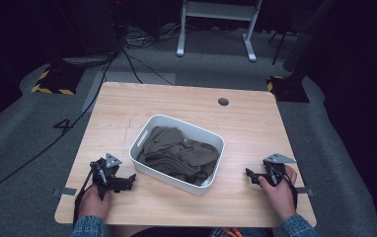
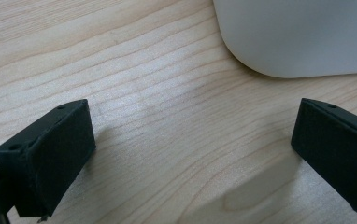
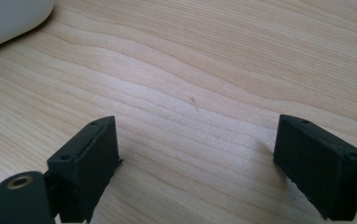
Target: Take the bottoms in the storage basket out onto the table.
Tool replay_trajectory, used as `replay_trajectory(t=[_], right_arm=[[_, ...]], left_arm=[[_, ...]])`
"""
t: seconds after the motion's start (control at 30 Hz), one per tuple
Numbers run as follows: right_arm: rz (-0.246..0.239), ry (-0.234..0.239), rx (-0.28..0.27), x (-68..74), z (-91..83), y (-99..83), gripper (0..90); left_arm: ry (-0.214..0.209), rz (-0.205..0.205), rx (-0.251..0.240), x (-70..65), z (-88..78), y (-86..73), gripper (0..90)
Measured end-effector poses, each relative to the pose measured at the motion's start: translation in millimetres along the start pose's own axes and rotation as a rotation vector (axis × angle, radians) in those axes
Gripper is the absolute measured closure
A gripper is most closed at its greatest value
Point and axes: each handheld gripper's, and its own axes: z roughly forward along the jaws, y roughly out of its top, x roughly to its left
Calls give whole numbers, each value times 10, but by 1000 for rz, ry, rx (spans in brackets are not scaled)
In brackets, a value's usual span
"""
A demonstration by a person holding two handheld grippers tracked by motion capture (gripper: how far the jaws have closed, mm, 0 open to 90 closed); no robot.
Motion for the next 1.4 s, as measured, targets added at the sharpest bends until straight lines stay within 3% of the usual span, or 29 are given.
replay_trajectory(t=[0.93,0.97,1.07,1.23,1.33,1.4], right_arm=[[-1,-1,2,12,11,10,135],[-3,3,1,18,11,9,135],[-33,80,-4,20,0,5,136],[-24,91,-10,5,-6,1,143],[2,139,-21,-32,-12,1,151],[66,192,-50,-71,-22,-2,161]], left_arm=[[4,1,-2,-2,-4,-5,0],[4,1,-2,-2,-4,-5,0],[4,1,-2,-2,-4,-5,0],[4,1,-2,-2,-4,-4,0],[4,1,-2,-2,-4,-4,0],[4,1,-1,-1,-4,-4,0]])
